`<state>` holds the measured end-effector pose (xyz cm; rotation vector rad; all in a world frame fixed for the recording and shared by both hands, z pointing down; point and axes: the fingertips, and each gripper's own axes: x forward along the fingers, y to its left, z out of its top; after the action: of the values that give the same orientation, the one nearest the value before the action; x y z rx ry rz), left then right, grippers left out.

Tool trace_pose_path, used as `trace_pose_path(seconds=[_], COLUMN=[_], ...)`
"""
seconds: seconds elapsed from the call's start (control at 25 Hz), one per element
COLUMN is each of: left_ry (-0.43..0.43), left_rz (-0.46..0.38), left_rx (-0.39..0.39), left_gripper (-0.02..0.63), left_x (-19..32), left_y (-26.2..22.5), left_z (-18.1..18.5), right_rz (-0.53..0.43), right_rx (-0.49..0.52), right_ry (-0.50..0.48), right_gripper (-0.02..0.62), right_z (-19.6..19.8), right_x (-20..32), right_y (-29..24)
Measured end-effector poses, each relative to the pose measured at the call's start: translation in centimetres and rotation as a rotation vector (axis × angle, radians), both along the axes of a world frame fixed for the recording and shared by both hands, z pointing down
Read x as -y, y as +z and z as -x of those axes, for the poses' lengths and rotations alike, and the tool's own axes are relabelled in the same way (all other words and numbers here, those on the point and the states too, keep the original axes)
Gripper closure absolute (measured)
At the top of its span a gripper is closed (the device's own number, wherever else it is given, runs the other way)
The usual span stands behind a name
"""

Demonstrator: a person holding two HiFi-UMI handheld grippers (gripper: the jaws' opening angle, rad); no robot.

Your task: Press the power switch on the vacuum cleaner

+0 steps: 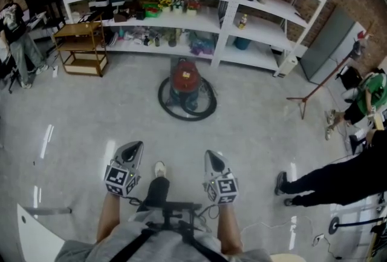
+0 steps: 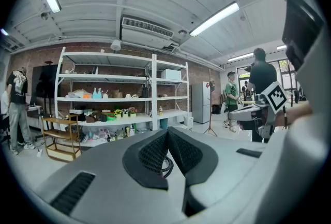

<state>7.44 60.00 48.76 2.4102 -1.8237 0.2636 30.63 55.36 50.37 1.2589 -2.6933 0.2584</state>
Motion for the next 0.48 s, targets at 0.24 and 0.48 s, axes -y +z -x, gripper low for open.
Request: trace_pose_path(seconds=[0.24, 0.48], left_ry=[0.017, 0.048], left_rz=[0.000, 0.000], left_rx=[0.007, 0.018], left_gripper=[0.598, 0.598], left_x=[6.7, 14.1], left_y=[-0.4, -0.9], left_z=[2.7, 5.6], right_rz=[0.012, 0.025], right_rx=[-0.009, -0.011], right_ry=[0.015, 0.041], right_gripper=[0.583, 0.583], right_z=[2.4, 5.5], right_x=[5.8, 12.5], right_y=[0.0, -0.6])
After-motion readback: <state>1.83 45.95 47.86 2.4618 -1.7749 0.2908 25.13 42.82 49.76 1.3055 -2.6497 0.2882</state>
